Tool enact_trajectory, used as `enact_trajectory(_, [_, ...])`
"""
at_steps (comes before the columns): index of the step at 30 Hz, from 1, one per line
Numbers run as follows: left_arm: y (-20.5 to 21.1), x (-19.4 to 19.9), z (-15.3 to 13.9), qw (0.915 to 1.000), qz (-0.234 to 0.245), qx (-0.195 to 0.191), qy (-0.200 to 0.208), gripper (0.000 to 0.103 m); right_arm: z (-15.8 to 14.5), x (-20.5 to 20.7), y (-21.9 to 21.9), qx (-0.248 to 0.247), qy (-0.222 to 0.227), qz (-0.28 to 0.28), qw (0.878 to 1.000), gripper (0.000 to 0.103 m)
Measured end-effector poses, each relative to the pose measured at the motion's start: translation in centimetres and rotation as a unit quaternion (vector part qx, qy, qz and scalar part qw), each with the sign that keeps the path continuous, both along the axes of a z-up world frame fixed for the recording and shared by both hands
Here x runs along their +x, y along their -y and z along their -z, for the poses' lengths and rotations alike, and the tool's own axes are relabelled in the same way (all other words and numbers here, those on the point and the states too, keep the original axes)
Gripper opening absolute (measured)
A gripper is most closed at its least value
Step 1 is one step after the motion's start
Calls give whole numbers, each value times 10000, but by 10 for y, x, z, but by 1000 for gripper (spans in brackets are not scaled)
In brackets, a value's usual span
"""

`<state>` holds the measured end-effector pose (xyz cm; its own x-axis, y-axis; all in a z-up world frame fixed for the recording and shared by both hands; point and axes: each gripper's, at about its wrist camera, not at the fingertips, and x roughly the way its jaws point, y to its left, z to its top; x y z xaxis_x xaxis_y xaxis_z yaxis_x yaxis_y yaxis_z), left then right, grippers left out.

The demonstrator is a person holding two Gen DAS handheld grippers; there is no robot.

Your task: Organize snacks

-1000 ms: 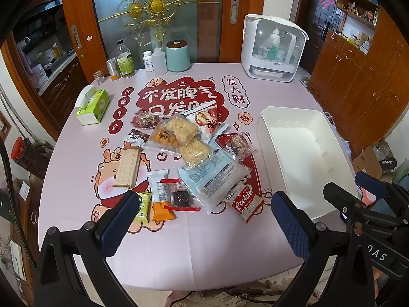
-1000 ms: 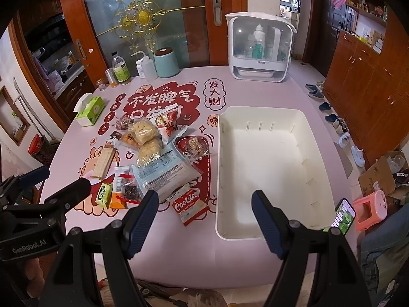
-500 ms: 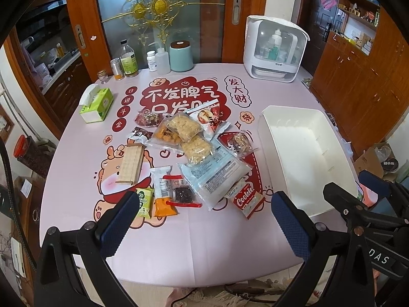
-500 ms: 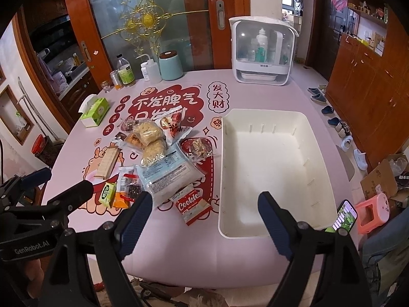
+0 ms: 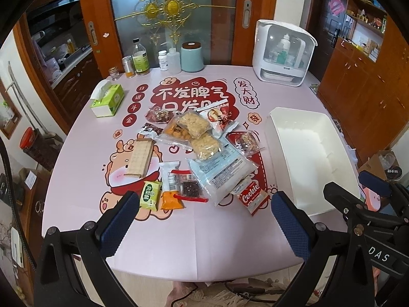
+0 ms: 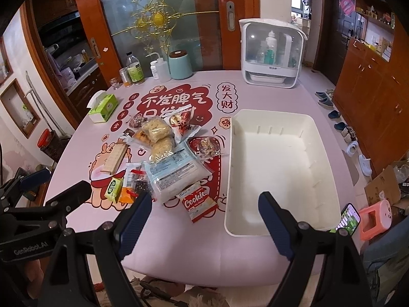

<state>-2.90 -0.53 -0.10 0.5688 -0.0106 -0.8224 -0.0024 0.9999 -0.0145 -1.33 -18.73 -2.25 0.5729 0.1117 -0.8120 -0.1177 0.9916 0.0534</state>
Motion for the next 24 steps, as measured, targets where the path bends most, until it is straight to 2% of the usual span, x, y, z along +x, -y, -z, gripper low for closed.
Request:
enact_trajectory(10, [-11,-5,7,9998,-191,16,-58,102,6,1,-9,-19,-90,-99,9999,86])
enact_trajectory(16, [-25,7,5,9999,-147,-56,15,102,3,6,-16,-22,-79,35,10000,86])
enact_trajectory(21, [-53,27,-2,9999,-38,-97,102,102,3,18,-27,371,-147,114,9991,86])
enact_trajectory(24, [-81,41,-4,9998,-68,12,200,102,5,28,-38,590,-142,125,9981,86])
